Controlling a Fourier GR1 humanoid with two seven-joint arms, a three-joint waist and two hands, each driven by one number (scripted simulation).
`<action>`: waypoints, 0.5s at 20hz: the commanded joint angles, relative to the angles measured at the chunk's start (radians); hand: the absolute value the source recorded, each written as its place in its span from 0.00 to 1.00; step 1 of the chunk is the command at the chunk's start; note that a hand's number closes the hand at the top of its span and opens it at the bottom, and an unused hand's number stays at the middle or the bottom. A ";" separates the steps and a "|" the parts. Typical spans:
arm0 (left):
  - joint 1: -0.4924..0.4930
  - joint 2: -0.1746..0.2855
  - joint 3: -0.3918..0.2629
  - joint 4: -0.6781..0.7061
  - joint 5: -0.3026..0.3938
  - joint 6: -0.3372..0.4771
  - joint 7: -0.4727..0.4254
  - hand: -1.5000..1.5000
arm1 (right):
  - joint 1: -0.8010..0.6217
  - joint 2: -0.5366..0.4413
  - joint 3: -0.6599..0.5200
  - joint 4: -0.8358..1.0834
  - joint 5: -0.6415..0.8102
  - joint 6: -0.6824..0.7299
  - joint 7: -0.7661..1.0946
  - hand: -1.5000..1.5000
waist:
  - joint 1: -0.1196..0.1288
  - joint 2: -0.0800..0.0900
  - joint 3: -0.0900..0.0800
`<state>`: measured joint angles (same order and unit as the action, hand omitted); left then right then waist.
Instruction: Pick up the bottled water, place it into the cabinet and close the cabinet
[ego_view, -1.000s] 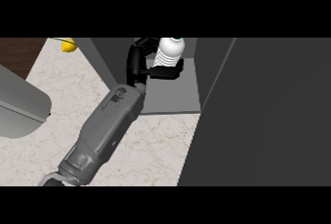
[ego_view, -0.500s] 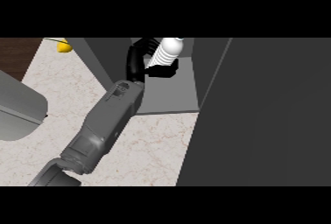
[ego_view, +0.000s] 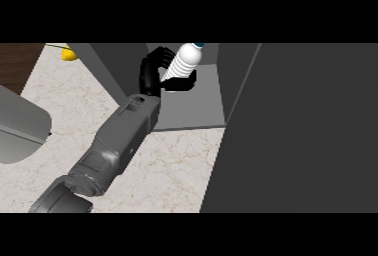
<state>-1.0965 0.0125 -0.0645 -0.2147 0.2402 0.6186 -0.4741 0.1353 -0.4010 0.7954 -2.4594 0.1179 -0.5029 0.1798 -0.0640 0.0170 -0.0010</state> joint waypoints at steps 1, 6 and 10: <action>0.007 0.000 0.001 0.065 -0.024 0.023 -0.048 1.00 | 0.016 -0.001 0.047 -0.064 0.043 0.001 0.017 0.00 | -0.008 0.004 -0.001; -0.034 0.016 -0.025 0.125 -0.062 0.075 -0.026 0.00 | -0.031 0.022 0.032 -0.035 0.025 0.004 0.024 0.00 | -0.014 0.010 -0.001; -0.031 0.047 -0.051 0.170 -0.094 0.084 -0.001 0.00 | 0.010 0.005 0.053 -0.027 0.027 0.002 -0.008 0.00 | -0.019 0.009 -0.001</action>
<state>-1.1202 0.0175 -0.0929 -0.0889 0.1786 0.7000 -0.4912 0.1299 -0.4019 0.7981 -2.4519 0.1013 -0.4985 0.1587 -0.0806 0.0237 -0.0009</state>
